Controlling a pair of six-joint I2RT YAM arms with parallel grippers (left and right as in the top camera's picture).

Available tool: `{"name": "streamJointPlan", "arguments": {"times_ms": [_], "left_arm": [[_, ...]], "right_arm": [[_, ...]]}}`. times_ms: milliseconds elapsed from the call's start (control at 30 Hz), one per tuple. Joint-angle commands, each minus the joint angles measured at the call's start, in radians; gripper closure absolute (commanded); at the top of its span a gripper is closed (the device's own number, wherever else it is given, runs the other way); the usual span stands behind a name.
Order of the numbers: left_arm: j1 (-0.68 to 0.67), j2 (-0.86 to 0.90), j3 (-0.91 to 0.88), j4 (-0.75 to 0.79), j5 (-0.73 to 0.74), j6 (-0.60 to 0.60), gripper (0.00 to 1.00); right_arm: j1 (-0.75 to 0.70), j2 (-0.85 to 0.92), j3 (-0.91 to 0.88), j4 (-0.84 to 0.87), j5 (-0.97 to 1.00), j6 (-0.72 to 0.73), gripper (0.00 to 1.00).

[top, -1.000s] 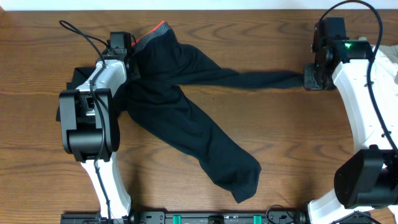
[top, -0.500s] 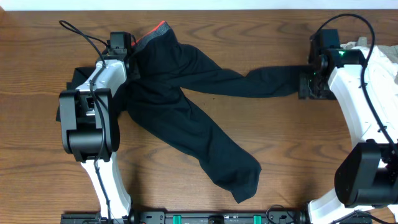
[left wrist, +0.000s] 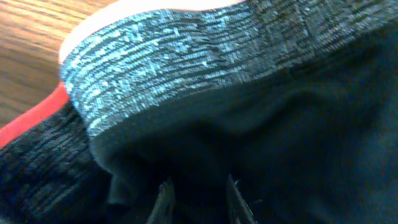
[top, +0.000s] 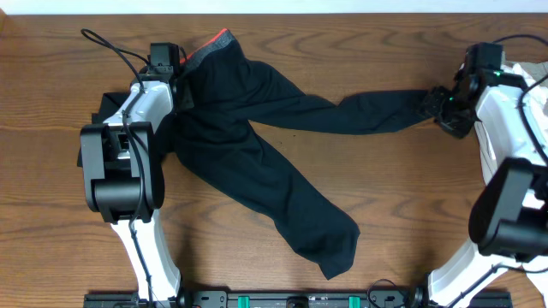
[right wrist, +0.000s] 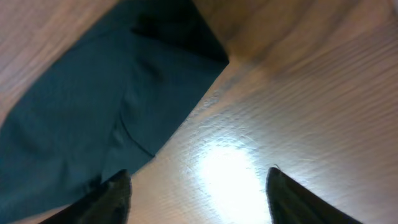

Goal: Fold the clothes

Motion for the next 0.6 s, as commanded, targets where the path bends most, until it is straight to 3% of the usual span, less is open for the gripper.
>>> {"name": "streamJointPlan", "arguments": {"times_ms": [0,100,133,167,300,367,567], "left_arm": [[-0.006,0.044,-0.022,-0.039,0.125,-0.006,0.68],[-0.006,0.035,-0.022,-0.056,0.159,-0.006,0.64],[-0.006,0.032,-0.022,-0.061,0.167,-0.006,0.64],[-0.006,0.028,-0.022,-0.069,0.173,-0.006,0.64],[-0.006,0.020,-0.022,-0.097,0.174,-0.006,0.63],[-0.005,0.020,-0.022,-0.105,0.174,-0.006,0.64],[-0.005,0.020,-0.022,-0.122,0.174,-0.006,0.63]], "right_arm": [[0.010,0.074,-0.007,0.024,-0.045,0.130,0.26],[0.015,0.128,-0.007,0.059,-0.092,0.146,0.28],[0.016,0.144,-0.007,0.072,-0.094,0.146,0.33],[0.016,0.156,-0.007,0.082,-0.092,0.146,0.40],[0.002,0.166,-0.007,0.098,-0.032,0.134,0.83],[-0.017,0.158,-0.002,0.089,-0.001,0.087,0.97],[-0.116,0.119,0.045,-0.053,0.071,-0.027,0.99]]}}
